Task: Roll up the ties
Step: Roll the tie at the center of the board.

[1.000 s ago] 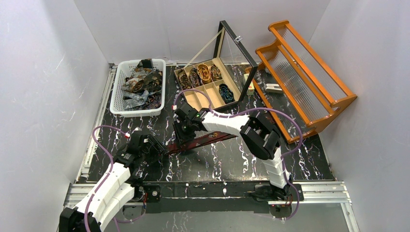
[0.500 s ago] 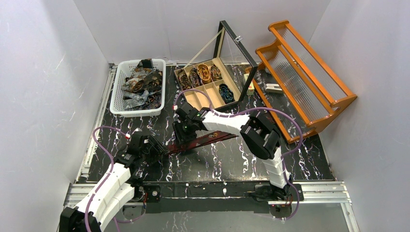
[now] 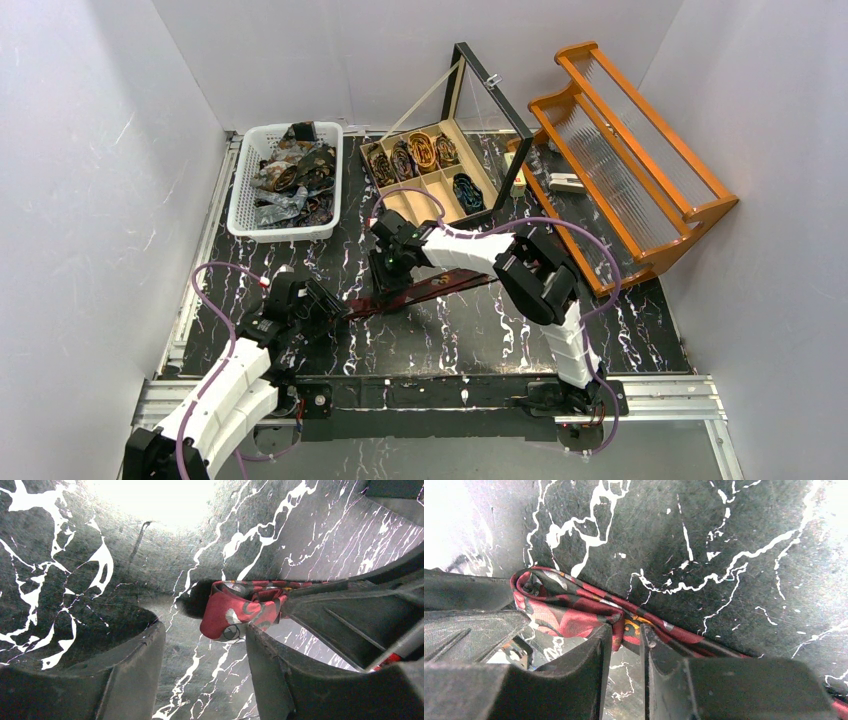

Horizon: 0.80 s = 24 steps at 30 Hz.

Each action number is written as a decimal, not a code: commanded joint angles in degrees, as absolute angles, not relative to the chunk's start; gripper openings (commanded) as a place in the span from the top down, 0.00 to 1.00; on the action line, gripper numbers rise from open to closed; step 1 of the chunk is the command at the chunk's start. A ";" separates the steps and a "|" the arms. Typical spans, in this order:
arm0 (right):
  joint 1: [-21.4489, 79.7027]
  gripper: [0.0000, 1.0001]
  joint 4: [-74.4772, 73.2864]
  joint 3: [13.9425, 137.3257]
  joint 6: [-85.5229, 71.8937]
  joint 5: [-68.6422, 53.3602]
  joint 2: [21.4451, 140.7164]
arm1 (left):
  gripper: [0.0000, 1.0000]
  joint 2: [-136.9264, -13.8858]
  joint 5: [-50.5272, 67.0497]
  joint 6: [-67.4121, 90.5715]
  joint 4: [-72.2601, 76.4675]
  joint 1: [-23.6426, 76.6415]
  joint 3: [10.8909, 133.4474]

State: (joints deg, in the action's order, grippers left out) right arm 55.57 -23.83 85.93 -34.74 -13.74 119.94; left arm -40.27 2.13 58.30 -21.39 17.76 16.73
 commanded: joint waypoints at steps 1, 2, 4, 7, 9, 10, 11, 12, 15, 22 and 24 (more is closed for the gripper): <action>55.28 0.65 -24.34 83.52 -35.50 -14.00 121.49 | 0.41 -38.75 0.89 58.13 -21.29 17.99 16.62; 55.28 0.65 -24.00 82.94 -35.51 -13.93 121.38 | 0.40 -38.33 0.83 58.17 -21.09 17.97 16.55; 55.28 0.65 -23.58 82.11 -35.51 -13.80 121.17 | 0.39 -37.86 0.99 58.14 -20.57 17.94 16.36; 55.29 0.66 -23.55 81.72 -35.29 -13.62 121.37 | 0.39 -38.32 1.48 57.46 -19.48 18.01 15.84; 55.33 0.66 -23.55 81.41 -35.24 -13.62 121.50 | 0.40 -38.88 1.29 56.79 -19.31 17.99 15.97; 55.33 0.66 -23.51 81.28 -35.18 -13.68 121.45 | 0.40 -39.12 1.24 56.31 -18.88 17.95 16.07; 55.29 0.66 -23.31 81.18 -35.04 -13.77 121.39 | 0.41 -39.35 1.21 55.54 -18.29 17.95 16.15; 55.28 0.66 -23.03 81.11 -34.80 -14.03 121.41 | 0.42 -39.57 1.04 54.41 -17.33 17.93 16.23; 55.28 0.66 -22.90 81.02 -34.39 -14.16 121.59 | 0.45 -41.22 1.51 52.07 -15.09 17.96 16.44; 55.26 0.66 -23.25 81.34 -33.84 -14.63 122.52 | 0.53 -42.38 3.98 50.26 -10.02 17.98 13.67; 55.18 0.67 -23.29 81.46 -33.81 -14.90 122.76 | 0.53 -40.68 3.93 50.39 -9.61 17.93 12.82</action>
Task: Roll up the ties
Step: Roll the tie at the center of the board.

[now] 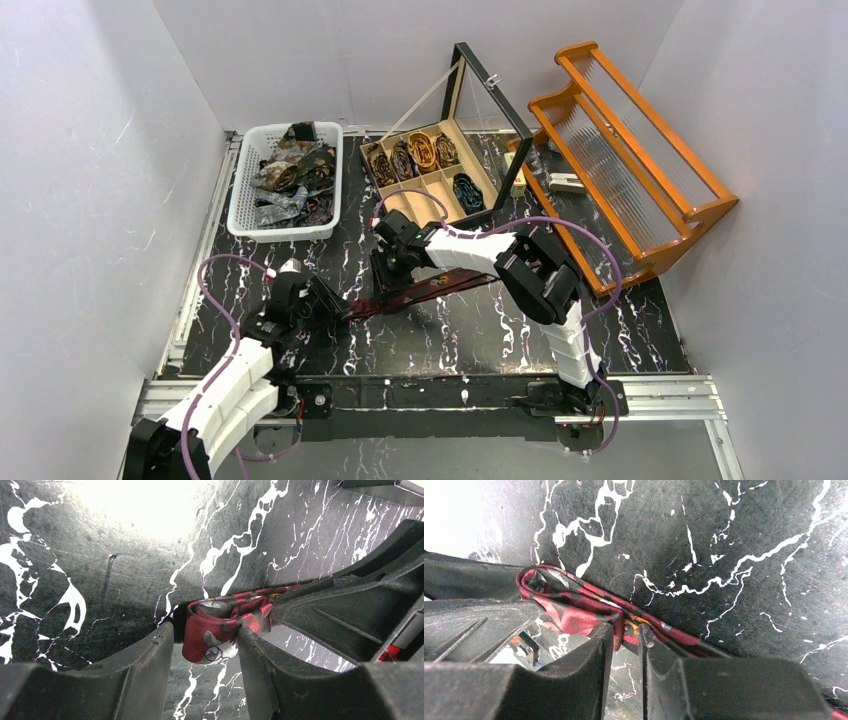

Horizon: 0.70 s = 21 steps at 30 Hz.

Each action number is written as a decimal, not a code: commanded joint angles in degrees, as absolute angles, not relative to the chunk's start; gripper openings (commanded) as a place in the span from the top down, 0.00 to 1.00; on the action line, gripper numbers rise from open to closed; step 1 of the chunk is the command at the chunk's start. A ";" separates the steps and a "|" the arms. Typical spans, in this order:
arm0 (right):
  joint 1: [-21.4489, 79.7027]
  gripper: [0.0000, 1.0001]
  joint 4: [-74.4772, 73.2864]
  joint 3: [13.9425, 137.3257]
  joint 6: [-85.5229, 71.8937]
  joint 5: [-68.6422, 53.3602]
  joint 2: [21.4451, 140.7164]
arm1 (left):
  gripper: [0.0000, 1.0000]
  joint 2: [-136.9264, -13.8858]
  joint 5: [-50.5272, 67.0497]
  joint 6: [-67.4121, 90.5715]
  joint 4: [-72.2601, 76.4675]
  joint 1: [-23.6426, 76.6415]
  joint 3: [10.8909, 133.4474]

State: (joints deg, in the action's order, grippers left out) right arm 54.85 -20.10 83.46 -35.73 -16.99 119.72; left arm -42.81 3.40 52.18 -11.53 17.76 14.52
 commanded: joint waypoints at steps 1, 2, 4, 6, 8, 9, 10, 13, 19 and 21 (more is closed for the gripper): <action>55.13 0.67 -23.21 81.40 -33.81 -15.08 122.82 | 0.53 -39.44 4.17 50.56 -9.14 17.96 12.35; 55.11 0.67 -23.27 81.46 -33.83 -15.20 122.99 | 0.53 -38.49 4.33 50.68 -8.80 17.97 11.93; 55.15 0.66 -23.43 81.71 -33.84 -15.36 123.12 | 0.53 -37.05 4.47 51.07 -8.47 17.99 11.12; 55.16 0.67 -23.55 81.68 -33.79 -15.41 123.13 | 0.53 -36.54 4.19 51.31 -8.43 17.95 10.43; 55.17 0.67 -23.55 81.62 -33.83 -15.32 123.10 | 0.53 -36.48 4.47 51.24 -7.87 17.96 10.09; 55.16 0.67 -23.60 81.61 -33.83 -15.37 123.17 | 0.53 -36.63 4.90 51.17 -7.38 17.95 9.84; 55.14 0.67 -23.64 81.72 -33.84 -15.50 123.14 | 0.53 -36.55 5.09 51.15 -6.87 17.94 9.64; 55.04 0.66 -23.71 81.70 -33.79 -15.59 123.22 | 0.53 -36.60 5.54 50.73 -6.12 18.01 9.32; 55.04 0.66 -24.08 81.90 -33.66 -15.56 123.40 | 0.55 -37.97 6.11 49.60 -5.55 17.93 9.36; 55.08 0.66 -24.16 82.11 -33.67 -15.80 123.48 | 0.56 -38.73 6.43 49.32 -5.06 17.94 9.26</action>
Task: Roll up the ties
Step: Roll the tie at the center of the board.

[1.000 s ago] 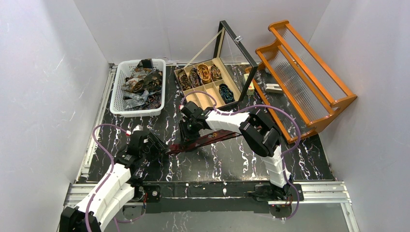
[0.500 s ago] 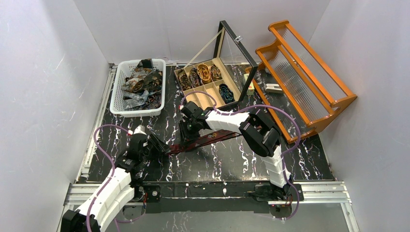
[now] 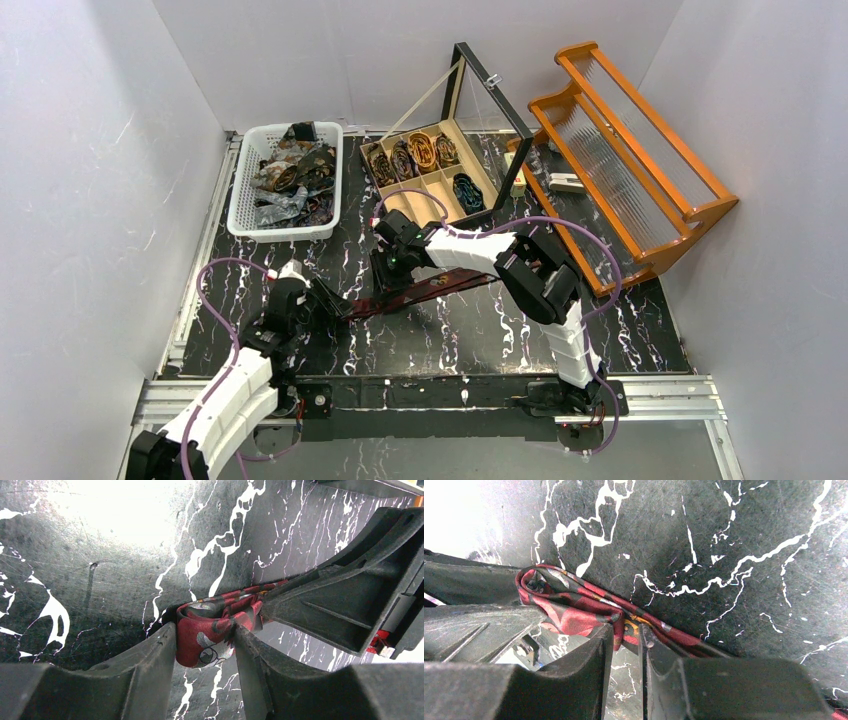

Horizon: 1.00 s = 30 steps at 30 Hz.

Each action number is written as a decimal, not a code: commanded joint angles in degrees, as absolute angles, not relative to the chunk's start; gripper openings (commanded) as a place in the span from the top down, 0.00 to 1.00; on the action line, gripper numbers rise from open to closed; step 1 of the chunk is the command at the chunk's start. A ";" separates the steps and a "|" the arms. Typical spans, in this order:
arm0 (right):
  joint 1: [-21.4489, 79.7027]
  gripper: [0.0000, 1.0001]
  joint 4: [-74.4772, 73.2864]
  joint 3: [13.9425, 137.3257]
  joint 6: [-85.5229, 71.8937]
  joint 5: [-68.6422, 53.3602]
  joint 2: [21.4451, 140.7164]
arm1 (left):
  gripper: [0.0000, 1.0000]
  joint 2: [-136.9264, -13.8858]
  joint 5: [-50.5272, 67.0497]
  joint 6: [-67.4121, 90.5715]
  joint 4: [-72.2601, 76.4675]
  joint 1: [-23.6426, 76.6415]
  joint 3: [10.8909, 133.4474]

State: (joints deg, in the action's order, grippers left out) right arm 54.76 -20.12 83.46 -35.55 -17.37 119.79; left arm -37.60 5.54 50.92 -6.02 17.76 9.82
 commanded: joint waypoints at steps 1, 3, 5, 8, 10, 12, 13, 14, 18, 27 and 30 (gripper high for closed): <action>55.04 0.66 -24.12 82.16 -33.66 -15.88 123.49 | 0.57 -39.30 6.66 49.17 -4.69 17.94 9.17; 55.15 0.67 -24.22 82.28 -33.66 -15.98 123.56 | 0.59 -39.98 6.98 49.07 -4.19 17.94 9.06; 55.09 0.66 -24.30 82.39 -33.66 -16.33 123.74 | 0.60 -40.26 6.81 49.09 -4.03 17.93 9.05; 55.08 0.66 -24.31 82.44 -33.66 -16.69 123.95 | 0.63 -39.97 6.03 49.34 -4.49 17.94 9.29; 55.04 0.66 -24.26 82.52 -33.66 -16.85 123.85 | 0.66 -39.82 5.33 49.93 -4.95 17.97 9.48; 55.04 0.66 -24.34 82.73 -33.58 -17.20 123.88 | 0.69 -39.93 5.05 50.30 -4.85 18.00 9.49; 55.06 0.66 -24.40 82.85 -33.53 -17.30 123.88 | 0.70 -40.07 5.01 50.50 -4.71 17.94 9.49; 55.05 0.66 -24.42 83.01 -33.47 -17.51 123.84 | 0.72 -40.19 5.07 50.48 -4.56 17.97 9.49; 55.02 0.65 -24.76 84.17 -33.39 -18.41 123.84 | 0.78 -41.14 5.37 50.55 -4.06 17.96 9.49; 55.07 0.58 -24.52 86.04 -32.20 -19.16 119.23 | 0.96 -40.65 1.82 49.95 -10.35 17.95 13.22; 55.10 0.54 -22.63 85.43 -31.23 -19.79 116.53 | 1.00 -41.08 -1.30 49.38 -14.79 17.97 16.41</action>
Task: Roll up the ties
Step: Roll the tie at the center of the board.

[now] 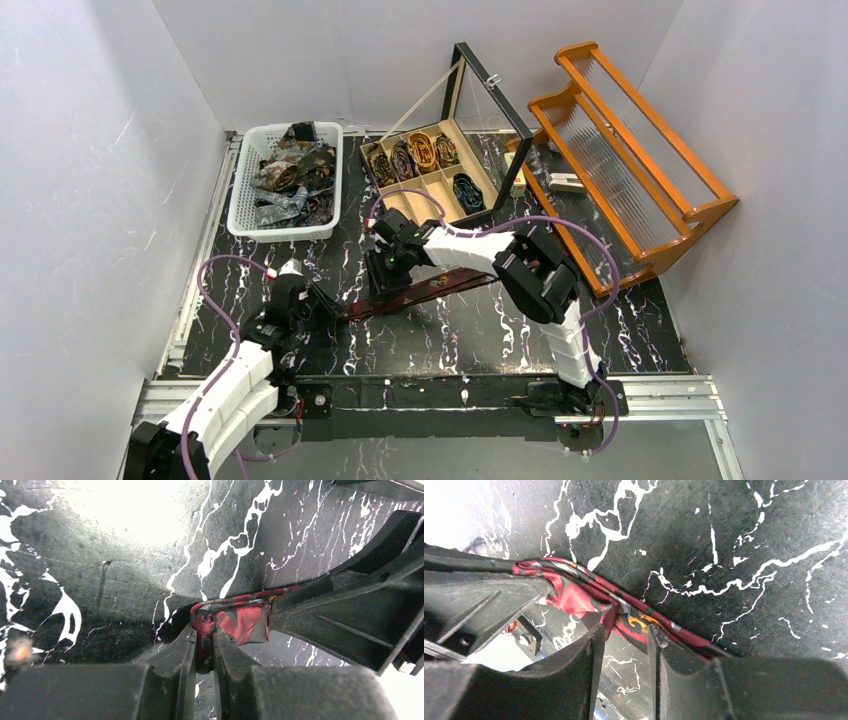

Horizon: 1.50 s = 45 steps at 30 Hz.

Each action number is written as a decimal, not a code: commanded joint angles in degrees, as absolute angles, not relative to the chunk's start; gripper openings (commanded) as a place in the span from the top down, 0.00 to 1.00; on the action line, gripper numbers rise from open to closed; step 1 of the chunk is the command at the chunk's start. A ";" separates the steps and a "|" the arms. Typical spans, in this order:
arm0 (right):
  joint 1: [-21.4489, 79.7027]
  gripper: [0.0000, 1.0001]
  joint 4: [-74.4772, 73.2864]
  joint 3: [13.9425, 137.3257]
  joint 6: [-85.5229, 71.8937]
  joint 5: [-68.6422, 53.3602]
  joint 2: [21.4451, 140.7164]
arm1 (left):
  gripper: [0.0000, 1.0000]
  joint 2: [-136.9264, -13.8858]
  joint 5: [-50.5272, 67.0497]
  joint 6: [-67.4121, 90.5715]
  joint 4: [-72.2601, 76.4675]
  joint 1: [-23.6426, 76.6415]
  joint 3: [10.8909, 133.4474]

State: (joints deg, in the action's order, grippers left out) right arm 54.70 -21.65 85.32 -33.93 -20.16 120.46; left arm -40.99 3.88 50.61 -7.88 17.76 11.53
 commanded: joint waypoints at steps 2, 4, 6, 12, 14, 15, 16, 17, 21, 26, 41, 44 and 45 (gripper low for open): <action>55.06 0.54 -21.47 84.91 -31.21 -19.82 115.00 | 1.00 -41.73 -2.28 48.74 -16.96 17.95 18.24; 55.04 0.54 -20.61 84.78 -31.05 -19.94 113.84 | 1.00 -42.58 -2.98 48.02 -18.67 17.96 19.94; 55.03 0.58 -19.89 84.64 -30.63 -20.28 113.43 | 1.00 -43.32 -3.84 47.52 -20.59 17.99 21.49; 55.12 0.72 -16.27 84.24 -30.74 -22.14 113.48 | 1.00 -44.45 -5.79 46.95 -24.75 18.18 25.05; 55.11 0.73 -15.65 84.92 -31.04 -22.55 114.14 | 1.00 -45.20 -6.51 46.79 -25.80 18.34 26.10; 55.25 0.74 -15.54 85.39 -31.29 -22.69 114.61 | 1.00 -45.57 -6.69 46.55 -26.13 18.51 26.55; 55.27 0.75 -15.36 85.96 -31.48 -22.98 115.09 | 1.00 -45.92 -7.13 46.35 -26.58 18.73 26.95; 55.51 0.75 -15.33 86.54 -31.61 -22.97 115.66 | 1.00 -46.30 -7.65 46.28 -27.00 18.99 27.43; 56.27 0.75 -15.37 88.36 -33.02 -23.11 118.41 | 1.00 -47.42 -10.17 45.99 -29.35 20.58 29.62; 57.22 0.76 -14.10 89.35 -34.79 -23.78 121.56 | 1.00 -48.60 -14.13 46.26 -32.53 23.59 32.13; 58.36 0.75 -15.41 89.76 -35.29 -24.68 122.81 | 1.00 -56.97 -27.72 48.79 -42.45 34.17 40.46; 57.84 0.72 -17.06 87.52 -34.91 -20.25 119.40 | 1.00 -58.15 -31.14 49.99 -45.32 35.84 42.14; 57.50 0.72 -17.33 86.00 -35.06 -18.78 118.04 | 1.00 -58.44 -31.97 50.34 -45.95 36.31 42.64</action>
